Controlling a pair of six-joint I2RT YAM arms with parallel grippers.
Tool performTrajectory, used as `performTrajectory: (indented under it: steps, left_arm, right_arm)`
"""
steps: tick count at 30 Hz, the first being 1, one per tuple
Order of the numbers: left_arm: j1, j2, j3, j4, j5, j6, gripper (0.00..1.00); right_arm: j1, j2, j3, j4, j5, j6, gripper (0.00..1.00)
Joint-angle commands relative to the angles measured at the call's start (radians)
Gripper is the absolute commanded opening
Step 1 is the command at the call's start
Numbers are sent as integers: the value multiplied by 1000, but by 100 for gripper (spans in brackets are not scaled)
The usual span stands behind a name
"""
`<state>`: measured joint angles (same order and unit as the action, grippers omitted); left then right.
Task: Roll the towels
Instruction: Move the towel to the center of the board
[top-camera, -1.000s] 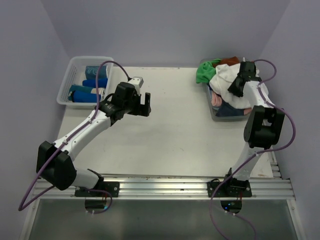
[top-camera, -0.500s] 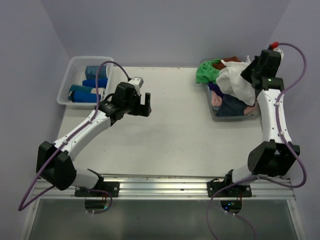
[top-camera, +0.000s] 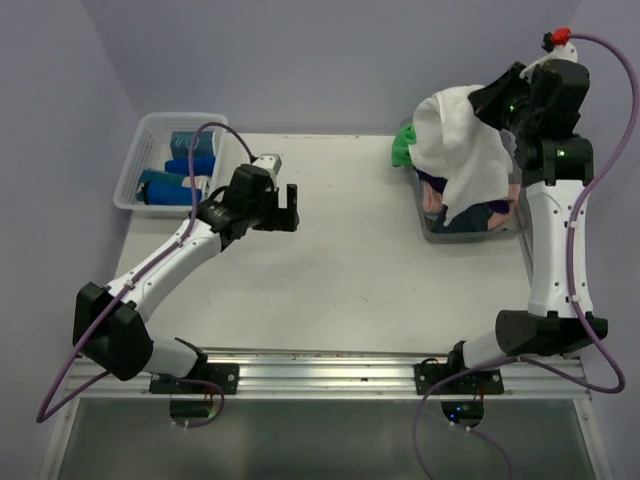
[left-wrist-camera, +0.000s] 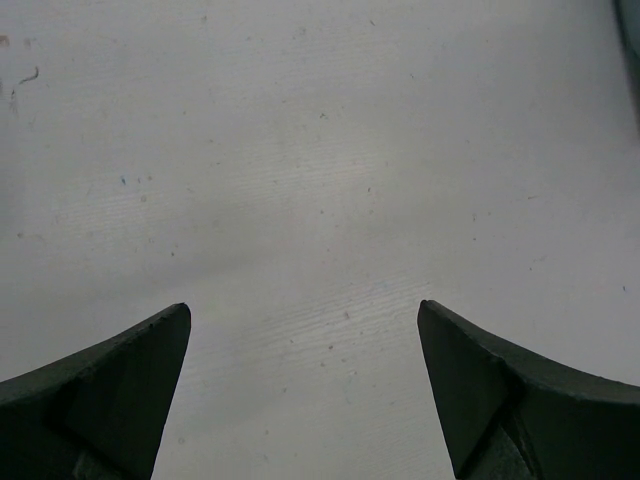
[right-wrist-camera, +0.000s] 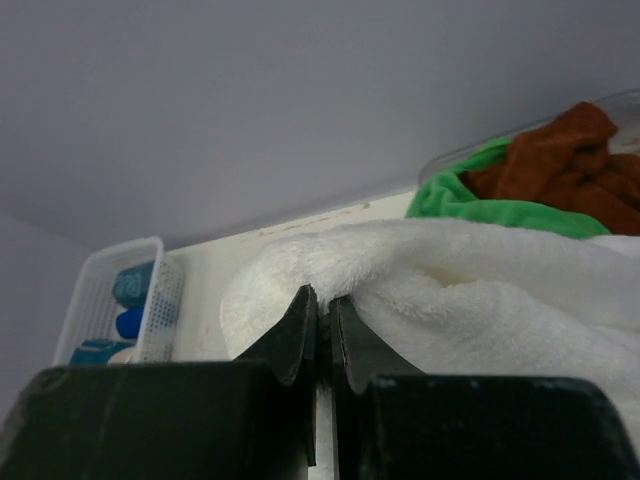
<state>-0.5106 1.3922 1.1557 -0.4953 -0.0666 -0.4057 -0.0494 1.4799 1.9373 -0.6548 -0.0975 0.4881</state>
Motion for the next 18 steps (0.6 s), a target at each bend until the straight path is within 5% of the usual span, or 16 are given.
performTrajectory:
  steps: [1,8,18]
  left_arm:
    - [21,8,59,-57,-61,-77,100]
    - [235,-80,42,-95,-12,-117,99]
    - [359,-154,68,-114,-75,-179,98]
  right_arm:
    - [132,-4,162,-11,-64,-68,0]
    - [351,-9,120,35,-126,-65,0]
    - [649,-26,-280,67,-208,-97,0]
